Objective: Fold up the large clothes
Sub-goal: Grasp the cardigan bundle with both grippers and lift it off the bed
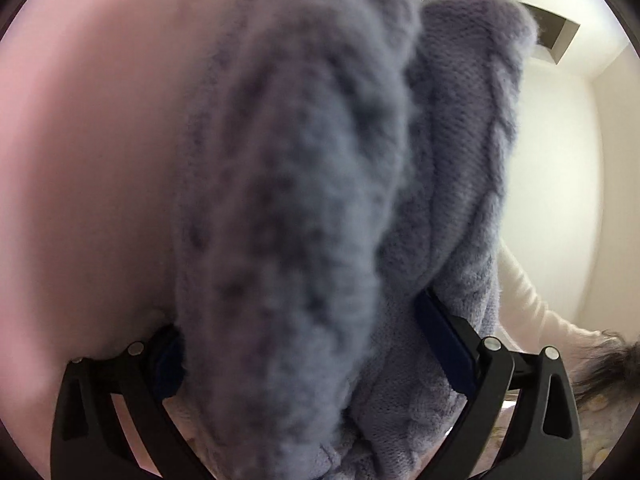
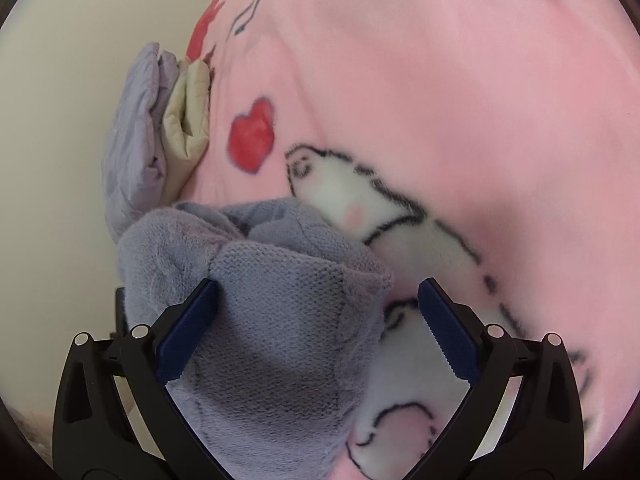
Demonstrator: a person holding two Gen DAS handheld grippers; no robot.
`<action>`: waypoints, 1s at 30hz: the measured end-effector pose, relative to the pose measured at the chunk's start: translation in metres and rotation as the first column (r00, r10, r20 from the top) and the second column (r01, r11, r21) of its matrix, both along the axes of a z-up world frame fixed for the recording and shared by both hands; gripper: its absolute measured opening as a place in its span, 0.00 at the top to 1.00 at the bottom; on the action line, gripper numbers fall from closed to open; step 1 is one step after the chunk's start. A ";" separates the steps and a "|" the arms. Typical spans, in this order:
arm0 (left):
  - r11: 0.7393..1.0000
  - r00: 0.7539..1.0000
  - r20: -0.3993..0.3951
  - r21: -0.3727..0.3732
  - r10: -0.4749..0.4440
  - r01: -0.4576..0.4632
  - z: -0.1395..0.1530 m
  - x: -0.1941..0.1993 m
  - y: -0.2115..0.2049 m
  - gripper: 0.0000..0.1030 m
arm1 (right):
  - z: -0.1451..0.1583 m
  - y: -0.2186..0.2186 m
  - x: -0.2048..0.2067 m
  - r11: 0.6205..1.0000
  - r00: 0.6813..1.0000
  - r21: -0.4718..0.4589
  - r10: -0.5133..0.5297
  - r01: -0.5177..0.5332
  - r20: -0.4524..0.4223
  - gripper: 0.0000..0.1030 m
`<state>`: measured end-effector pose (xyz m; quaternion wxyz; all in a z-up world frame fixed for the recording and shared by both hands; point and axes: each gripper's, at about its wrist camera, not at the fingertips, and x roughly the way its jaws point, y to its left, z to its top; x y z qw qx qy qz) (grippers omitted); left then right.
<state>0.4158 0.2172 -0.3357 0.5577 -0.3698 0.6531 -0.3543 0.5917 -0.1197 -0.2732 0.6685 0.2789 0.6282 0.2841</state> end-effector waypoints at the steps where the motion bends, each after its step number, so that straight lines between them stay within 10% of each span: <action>1: 1.000 1.000 -0.001 -0.016 -0.003 0.003 -0.001 0.002 0.002 0.05 | -0.001 0.000 -0.001 1.000 1.000 0.004 -0.002 0.002 -0.007 0.08; 13: 1.000 1.000 0.024 0.012 0.012 -0.012 0.005 0.009 -0.018 0.05 | -0.022 0.017 -0.003 0.998 0.994 0.015 -0.064 0.066 -0.091 0.07; 21: 0.991 0.991 0.001 0.010 0.132 -0.132 0.009 0.003 -0.034 0.61 | -0.001 0.031 -0.006 0.998 0.996 -0.015 -0.062 0.061 -0.065 0.53; 30: 0.941 0.937 0.097 0.001 0.337 -0.339 0.056 -0.024 -0.028 0.69 | 0.045 0.020 -0.032 0.989 0.985 -0.004 -0.149 0.149 0.083 0.62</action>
